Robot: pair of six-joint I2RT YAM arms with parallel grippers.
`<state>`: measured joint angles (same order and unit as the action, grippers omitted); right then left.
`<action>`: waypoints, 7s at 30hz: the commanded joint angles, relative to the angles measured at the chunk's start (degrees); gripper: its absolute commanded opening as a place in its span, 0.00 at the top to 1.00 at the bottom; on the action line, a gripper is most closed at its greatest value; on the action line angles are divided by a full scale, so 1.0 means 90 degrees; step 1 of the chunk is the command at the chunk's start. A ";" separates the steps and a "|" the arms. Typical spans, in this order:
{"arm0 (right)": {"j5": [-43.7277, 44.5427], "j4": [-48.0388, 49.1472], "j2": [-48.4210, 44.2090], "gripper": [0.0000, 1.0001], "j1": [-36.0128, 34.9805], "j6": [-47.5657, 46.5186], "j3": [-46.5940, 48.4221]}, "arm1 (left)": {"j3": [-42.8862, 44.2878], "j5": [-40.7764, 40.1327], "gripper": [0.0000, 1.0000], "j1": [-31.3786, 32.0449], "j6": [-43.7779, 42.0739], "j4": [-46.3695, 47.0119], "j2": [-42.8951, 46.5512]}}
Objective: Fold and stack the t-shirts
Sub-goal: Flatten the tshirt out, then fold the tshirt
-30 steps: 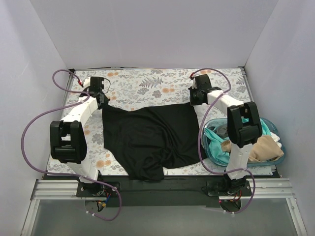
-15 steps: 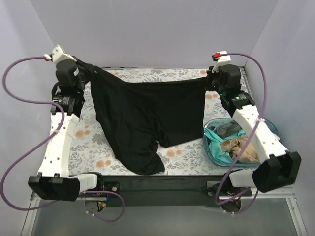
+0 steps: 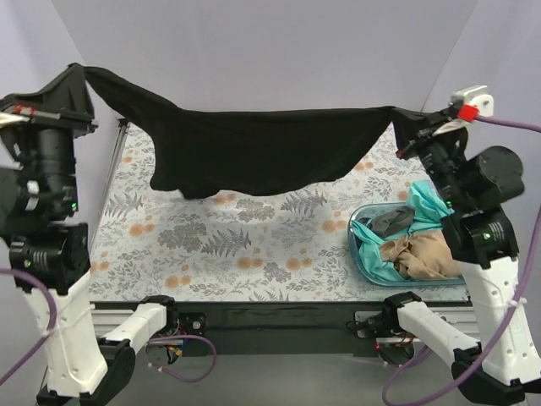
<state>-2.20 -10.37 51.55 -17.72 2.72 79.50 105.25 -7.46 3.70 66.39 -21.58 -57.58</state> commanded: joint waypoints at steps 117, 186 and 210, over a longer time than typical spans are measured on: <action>-0.1240 -0.0908 0.9713 0.02 0.0933 -0.0224 0.5415 | 0.1148 0.0653 0.08 -0.0636 -0.0219 -0.0863 -0.8047; -0.0128 -0.1083 0.2573 0.02 -0.0920 0.1183 -0.3423 | -0.8482 -0.1094 1.00 0.0125 0.4860 -0.2387 -0.0019; 0.1161 -0.1670 0.3881 0.28 -0.2104 0.0733 -0.3394 | -0.8179 -0.0899 1.00 0.0125 0.4742 -0.2680 0.0988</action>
<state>3.73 -24.16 85.78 -36.71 10.20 46.72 29.85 -14.57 4.97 109.27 -45.04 -49.65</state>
